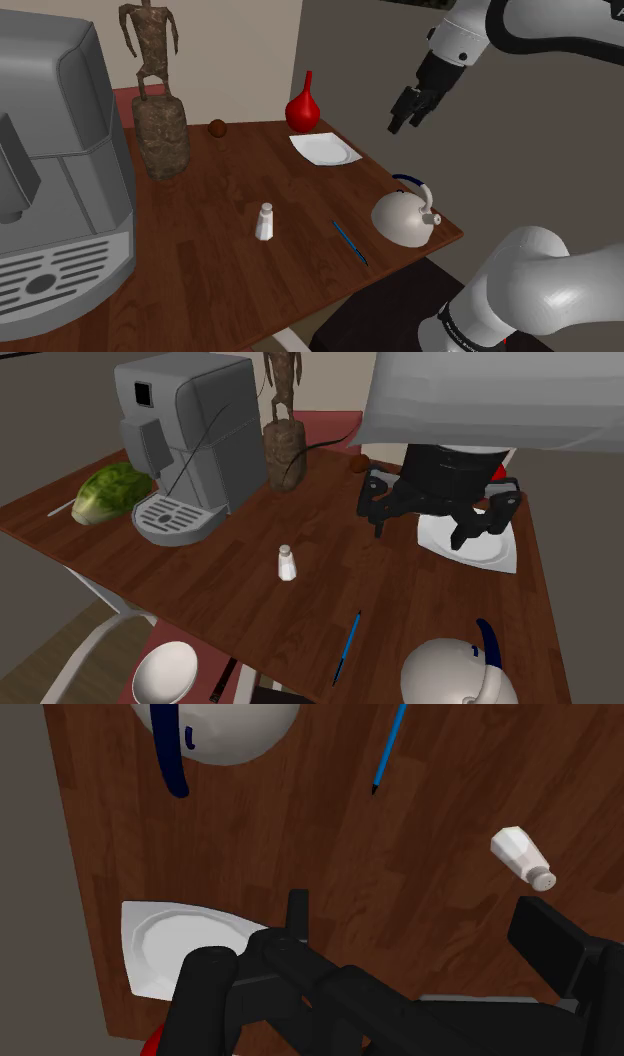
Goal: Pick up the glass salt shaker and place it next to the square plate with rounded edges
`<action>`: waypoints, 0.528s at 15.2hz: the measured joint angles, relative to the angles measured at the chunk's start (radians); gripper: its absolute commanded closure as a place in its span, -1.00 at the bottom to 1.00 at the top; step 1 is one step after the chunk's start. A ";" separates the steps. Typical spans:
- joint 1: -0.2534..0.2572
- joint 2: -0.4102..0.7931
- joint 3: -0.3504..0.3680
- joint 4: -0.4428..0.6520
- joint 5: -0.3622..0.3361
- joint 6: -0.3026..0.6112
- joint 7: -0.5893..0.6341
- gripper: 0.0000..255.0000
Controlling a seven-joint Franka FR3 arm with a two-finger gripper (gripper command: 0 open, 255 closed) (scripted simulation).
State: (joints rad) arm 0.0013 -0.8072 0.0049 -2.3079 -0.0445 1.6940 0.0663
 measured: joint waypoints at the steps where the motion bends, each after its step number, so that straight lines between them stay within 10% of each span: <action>1: 0.000 0.000 0.000 0.000 0.000 0.000 0.000 -1.00; 8: 0.023 0.053 0.073 -0.117 0.059 0.181 0.105 -1.00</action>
State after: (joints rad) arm 0.0240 -0.7545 0.0775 -2.4251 0.0147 1.8749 0.1709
